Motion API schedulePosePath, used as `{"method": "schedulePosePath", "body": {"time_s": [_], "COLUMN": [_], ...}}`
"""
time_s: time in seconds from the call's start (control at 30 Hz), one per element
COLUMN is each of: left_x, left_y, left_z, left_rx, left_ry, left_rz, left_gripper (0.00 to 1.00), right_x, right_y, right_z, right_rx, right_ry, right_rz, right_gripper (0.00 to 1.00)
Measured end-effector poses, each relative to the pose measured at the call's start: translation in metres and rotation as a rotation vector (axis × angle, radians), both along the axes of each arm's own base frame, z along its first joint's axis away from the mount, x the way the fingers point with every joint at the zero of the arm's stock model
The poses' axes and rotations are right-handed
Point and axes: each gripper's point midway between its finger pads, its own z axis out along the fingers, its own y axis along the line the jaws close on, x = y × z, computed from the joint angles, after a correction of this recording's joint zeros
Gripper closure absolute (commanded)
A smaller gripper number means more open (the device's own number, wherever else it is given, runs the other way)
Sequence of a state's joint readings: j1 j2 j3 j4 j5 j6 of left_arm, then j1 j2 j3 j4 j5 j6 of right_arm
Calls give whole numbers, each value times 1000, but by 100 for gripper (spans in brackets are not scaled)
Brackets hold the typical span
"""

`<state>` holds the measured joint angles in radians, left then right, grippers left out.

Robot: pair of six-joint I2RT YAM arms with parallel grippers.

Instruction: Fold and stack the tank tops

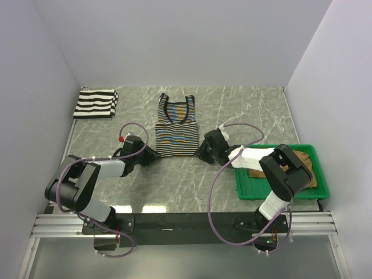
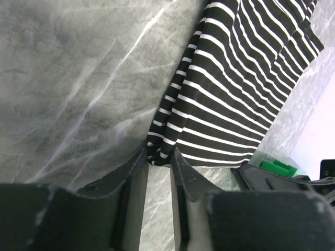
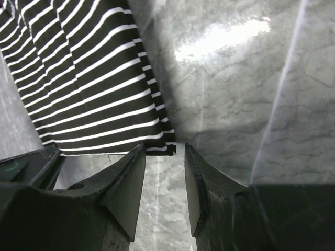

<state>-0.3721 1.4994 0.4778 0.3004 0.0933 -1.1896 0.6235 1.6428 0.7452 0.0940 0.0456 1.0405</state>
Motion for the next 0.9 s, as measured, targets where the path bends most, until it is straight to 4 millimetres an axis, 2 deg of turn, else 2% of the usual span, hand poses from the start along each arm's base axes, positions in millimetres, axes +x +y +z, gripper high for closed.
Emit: {"method": "schedulePosePath", "body": {"time_s": [0.23,0.33,0.37,0.43,0.53,0.6,0.67,0.73,0.9], "left_x": [3,3,3,3,2,-1,-9,-23,-75], "left_y": [1,0,0,-1,-4,-7,-9,-10,-10], "left_z": [-3,-3,-3,-2,-2,-1,1,8,42], "left_rx": [22,38,42,56,78,93,109,112,88], "left_ry": [3,-3,-4,-8,-14,-16,-15,-27,-104], "left_rz": [1,-9,-10,-23,-48,-63,-80,-101,-153], "left_gripper": [83,90,92,99,100,100,99,99,99], "right_x": [7,11,12,12,11,8,1,-15,-82], "right_y": [5,5,4,3,2,2,4,5,0], "right_z": [-1,-2,-3,-5,-7,-7,-6,-4,3], "right_rx": [25,24,20,8,-15,-35,-60,-73,-79], "right_ry": [-17,-30,-31,-33,-38,-47,-54,-62,-68], "right_rz": [-16,-26,-28,-29,-22,-13,6,35,134], "right_gripper": [60,71,80,91,100,100,100,100,100]}}
